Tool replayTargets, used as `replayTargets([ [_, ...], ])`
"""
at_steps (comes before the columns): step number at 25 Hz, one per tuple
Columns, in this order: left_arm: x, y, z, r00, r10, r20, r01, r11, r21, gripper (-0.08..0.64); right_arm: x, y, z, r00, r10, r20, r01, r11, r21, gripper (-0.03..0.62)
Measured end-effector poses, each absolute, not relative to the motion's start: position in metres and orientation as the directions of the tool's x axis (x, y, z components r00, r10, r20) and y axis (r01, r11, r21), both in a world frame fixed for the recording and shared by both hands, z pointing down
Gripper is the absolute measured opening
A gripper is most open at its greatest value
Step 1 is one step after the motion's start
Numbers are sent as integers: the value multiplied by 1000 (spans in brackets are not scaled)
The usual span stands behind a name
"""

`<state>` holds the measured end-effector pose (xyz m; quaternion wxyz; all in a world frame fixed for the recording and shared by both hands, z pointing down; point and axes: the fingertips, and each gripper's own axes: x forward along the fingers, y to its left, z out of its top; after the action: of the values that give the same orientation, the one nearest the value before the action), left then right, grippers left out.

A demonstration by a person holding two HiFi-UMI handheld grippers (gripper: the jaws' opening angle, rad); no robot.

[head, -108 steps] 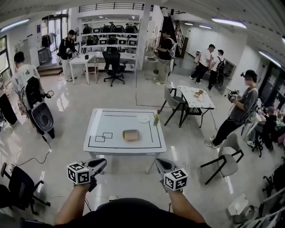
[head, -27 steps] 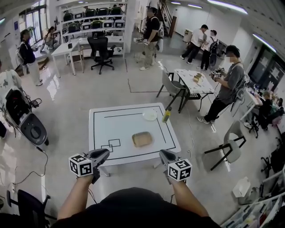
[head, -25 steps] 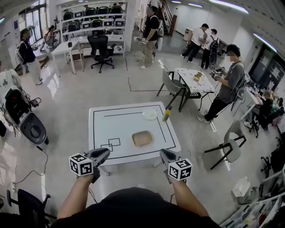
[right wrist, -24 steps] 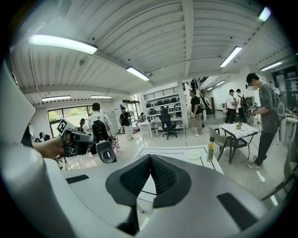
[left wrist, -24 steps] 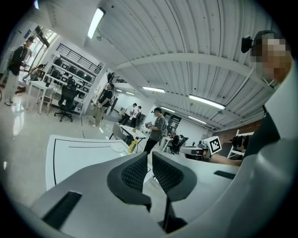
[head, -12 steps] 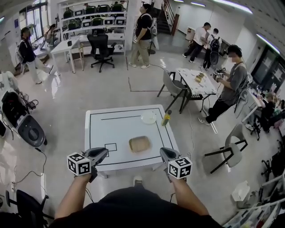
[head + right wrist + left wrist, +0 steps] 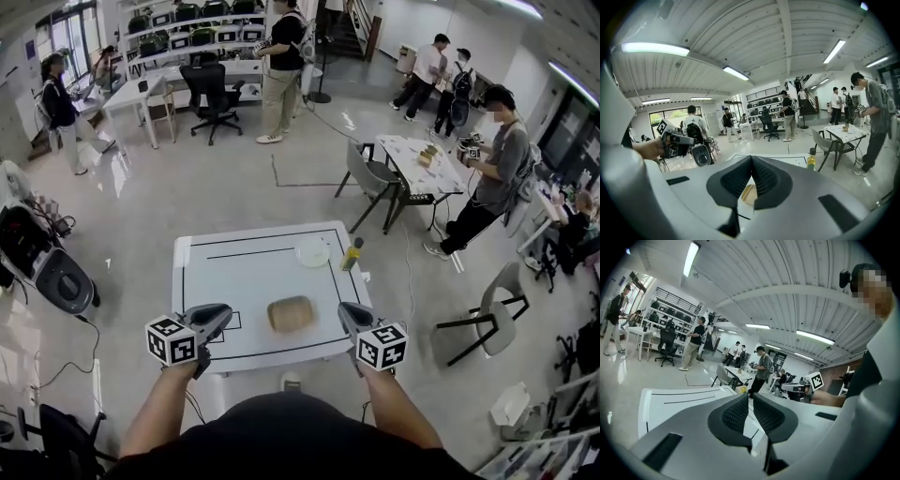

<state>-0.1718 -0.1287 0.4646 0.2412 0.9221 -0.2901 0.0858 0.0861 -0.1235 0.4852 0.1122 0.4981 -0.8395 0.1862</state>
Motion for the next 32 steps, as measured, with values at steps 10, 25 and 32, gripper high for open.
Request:
replayTargets([
  [10,-158,-185,481,806,-504,311,-592,-687,422,51,96,-184,499,-508,-768,391,-861,461,-215,14],
  [25,-159,-214,469,784,-541,305,-621,-669,408,51,88,-231,487,-560,-745,363,-828,519,-212,14],
  [32,-161,-220,461,778,-553,298,-627,-668,400,51,86,-239,480,-571,-738,359,-820,531,-212,14],
])
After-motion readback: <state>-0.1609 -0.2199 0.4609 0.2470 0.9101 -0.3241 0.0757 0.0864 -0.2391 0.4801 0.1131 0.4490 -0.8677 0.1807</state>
